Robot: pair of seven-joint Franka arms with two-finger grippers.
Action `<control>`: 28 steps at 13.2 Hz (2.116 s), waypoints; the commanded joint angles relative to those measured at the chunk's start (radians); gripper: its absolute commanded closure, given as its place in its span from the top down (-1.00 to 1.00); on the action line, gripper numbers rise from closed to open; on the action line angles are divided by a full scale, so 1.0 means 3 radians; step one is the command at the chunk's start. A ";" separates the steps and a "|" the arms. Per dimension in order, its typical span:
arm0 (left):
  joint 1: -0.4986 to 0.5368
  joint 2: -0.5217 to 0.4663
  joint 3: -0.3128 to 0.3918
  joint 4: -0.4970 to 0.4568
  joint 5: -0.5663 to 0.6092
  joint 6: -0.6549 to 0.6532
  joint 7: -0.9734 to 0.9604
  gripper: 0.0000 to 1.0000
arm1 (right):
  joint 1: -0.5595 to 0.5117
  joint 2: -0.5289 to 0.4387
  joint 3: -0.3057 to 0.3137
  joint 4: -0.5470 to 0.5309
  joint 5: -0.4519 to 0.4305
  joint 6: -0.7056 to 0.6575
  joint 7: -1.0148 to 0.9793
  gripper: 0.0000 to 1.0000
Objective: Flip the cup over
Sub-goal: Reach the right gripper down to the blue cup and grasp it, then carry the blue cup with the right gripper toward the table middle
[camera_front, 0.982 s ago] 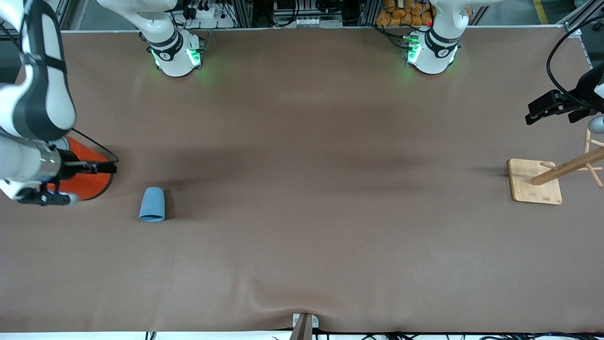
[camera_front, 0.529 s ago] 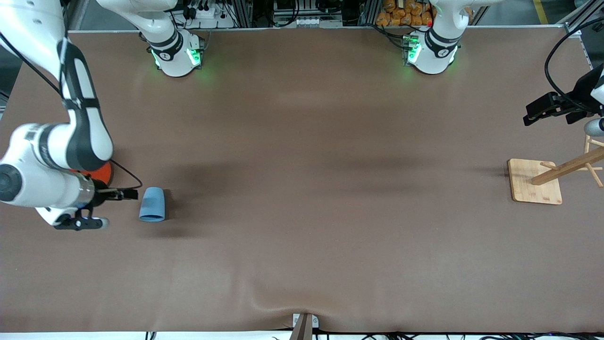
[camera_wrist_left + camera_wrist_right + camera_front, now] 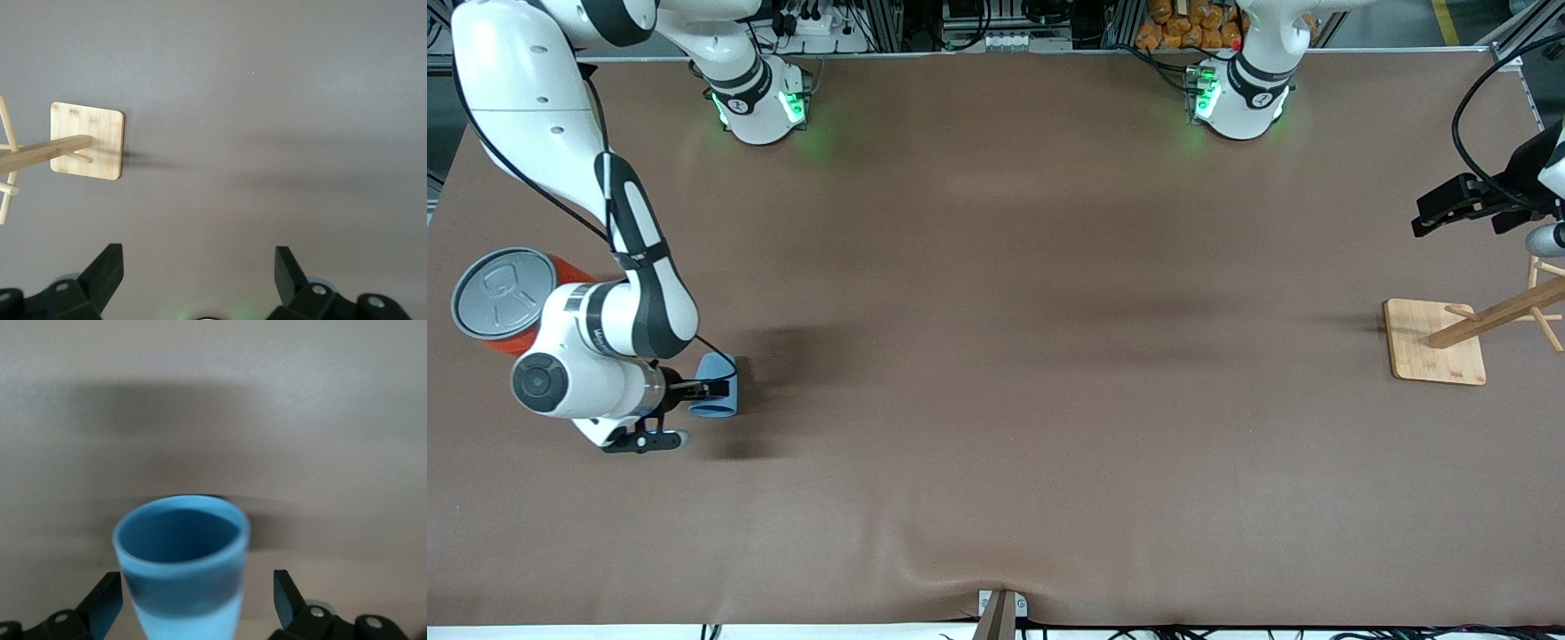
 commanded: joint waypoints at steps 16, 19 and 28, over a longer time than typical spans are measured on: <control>0.0007 0.0019 -0.0013 0.0060 -0.0040 -0.0059 0.0014 1.00 | 0.0726 -0.0309 0.0314 -0.0101 0.0213 0.0234 -0.2730 -0.75; 0.0007 0.0014 -0.0013 0.0065 -0.0040 -0.0059 0.0014 1.00 | 0.1318 -0.0278 0.0325 -0.0045 0.0147 0.0544 -0.2813 -0.73; 0.0002 0.0019 -0.0034 0.0059 -0.0050 -0.0100 0.0019 1.00 | 0.2139 0.0335 0.0294 0.0329 -0.0150 0.0899 -0.2445 0.99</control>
